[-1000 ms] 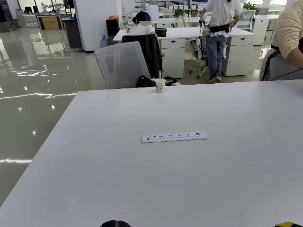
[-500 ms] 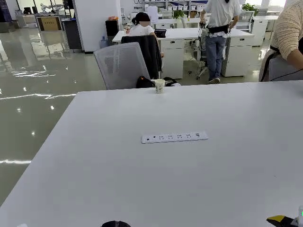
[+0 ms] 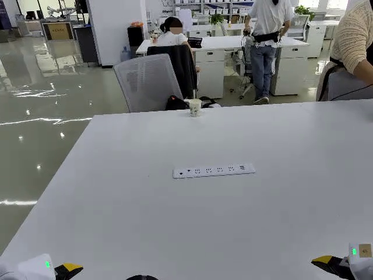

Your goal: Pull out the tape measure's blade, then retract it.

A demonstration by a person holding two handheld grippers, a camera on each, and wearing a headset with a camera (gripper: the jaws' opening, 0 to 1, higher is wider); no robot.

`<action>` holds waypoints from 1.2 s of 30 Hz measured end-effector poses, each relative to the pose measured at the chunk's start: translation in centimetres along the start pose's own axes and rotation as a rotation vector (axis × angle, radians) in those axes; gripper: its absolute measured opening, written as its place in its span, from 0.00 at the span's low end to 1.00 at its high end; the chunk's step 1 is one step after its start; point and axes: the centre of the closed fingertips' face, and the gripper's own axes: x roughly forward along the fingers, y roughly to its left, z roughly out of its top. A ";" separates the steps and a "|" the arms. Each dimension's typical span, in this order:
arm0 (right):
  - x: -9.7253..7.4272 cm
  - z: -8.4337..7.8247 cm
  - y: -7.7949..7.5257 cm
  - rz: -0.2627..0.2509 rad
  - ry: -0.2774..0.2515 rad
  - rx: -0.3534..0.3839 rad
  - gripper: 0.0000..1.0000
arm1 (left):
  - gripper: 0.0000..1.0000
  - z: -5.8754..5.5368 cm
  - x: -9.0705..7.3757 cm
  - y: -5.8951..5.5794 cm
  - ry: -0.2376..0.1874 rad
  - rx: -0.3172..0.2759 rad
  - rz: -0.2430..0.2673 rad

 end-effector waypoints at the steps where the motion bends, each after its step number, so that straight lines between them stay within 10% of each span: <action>1: 0.1 0.1 0.0 0.003 0.000 -0.001 0.99 | 0.99 0.1 0.1 0.0 0.004 0.007 -0.004; 36: 5.9 6.0 0.5 0.097 -0.014 -0.089 0.99 | 0.95 2.3 4.6 -0.5 0.142 0.258 -0.173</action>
